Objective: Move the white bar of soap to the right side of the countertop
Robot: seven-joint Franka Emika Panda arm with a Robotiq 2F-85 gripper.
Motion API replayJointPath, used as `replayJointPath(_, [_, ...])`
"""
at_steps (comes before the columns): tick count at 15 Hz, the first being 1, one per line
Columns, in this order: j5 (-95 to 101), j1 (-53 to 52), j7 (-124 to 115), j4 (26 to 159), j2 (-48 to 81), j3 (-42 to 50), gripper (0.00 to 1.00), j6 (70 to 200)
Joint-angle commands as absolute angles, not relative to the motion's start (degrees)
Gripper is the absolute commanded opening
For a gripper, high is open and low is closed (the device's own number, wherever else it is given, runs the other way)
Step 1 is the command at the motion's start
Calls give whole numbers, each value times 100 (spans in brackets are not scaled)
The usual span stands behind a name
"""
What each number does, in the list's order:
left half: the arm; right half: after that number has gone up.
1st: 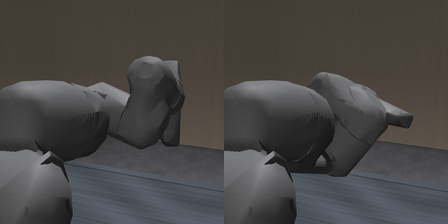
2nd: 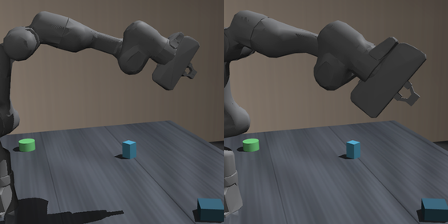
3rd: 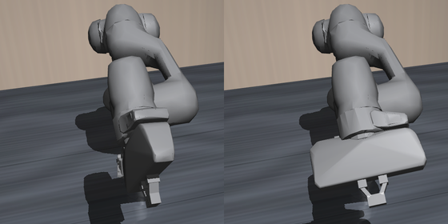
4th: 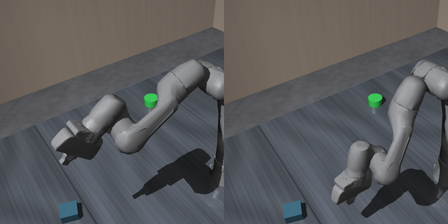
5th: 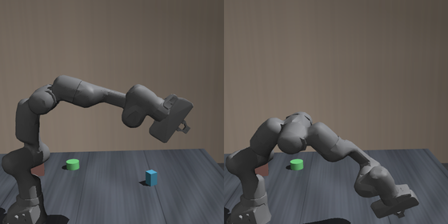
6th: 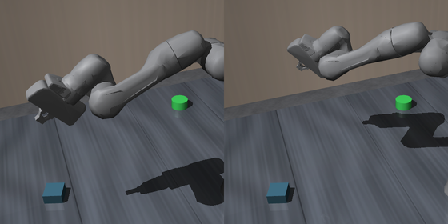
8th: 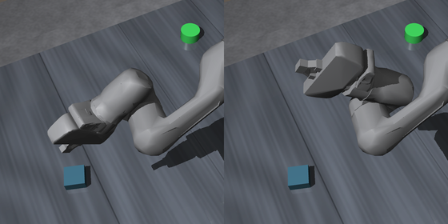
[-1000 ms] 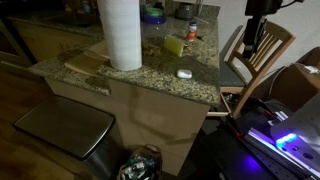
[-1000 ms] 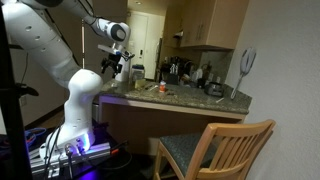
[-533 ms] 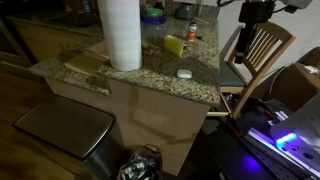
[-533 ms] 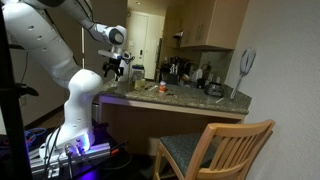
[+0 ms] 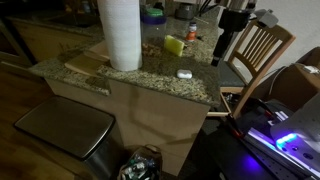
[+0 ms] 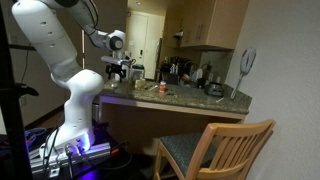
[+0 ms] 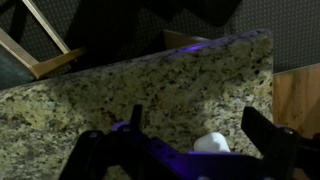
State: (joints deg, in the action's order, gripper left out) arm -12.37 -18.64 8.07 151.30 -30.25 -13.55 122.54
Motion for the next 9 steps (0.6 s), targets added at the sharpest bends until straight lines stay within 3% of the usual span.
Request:
replayJointPath(1, [-1208, -1964, 807, 15118, -2984, -1271, 100, 12262])
replayJointPath(9, [-1119, -2068, 1185, 15248, -2966, -1227, 100, 13286])
